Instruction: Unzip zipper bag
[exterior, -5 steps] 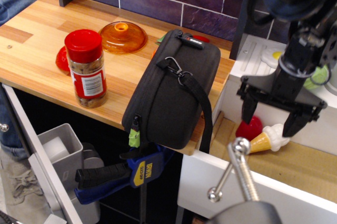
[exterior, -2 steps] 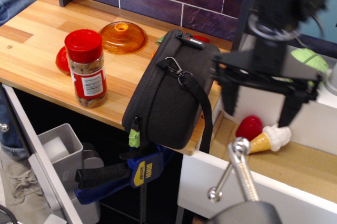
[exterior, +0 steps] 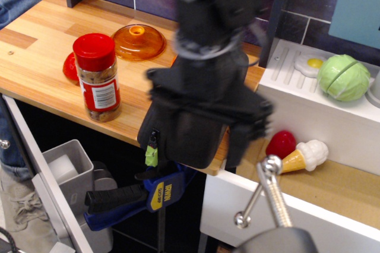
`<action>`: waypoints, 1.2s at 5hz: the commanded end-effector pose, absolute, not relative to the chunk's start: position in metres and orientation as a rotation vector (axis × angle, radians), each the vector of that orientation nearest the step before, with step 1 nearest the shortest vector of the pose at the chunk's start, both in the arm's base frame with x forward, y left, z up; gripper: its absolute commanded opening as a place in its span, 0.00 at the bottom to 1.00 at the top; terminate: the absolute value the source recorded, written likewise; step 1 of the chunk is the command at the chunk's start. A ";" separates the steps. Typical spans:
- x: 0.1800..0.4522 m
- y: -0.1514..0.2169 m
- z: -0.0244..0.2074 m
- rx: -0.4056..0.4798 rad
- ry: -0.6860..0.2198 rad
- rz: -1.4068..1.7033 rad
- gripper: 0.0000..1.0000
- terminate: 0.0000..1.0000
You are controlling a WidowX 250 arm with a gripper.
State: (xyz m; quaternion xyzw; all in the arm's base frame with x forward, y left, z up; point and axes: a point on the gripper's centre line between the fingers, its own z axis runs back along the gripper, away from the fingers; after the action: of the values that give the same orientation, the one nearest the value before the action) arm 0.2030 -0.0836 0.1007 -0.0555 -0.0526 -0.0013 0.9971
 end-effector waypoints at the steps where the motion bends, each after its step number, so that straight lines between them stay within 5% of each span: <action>1: 0.195 -0.035 0.090 -0.052 -0.180 -0.024 1.00 0.00; 6: 0.218 -0.025 0.057 0.016 -0.212 0.025 1.00 0.00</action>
State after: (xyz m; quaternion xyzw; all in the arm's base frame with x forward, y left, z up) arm 0.2098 -0.0260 0.0482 0.0114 -0.0882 0.0087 0.9960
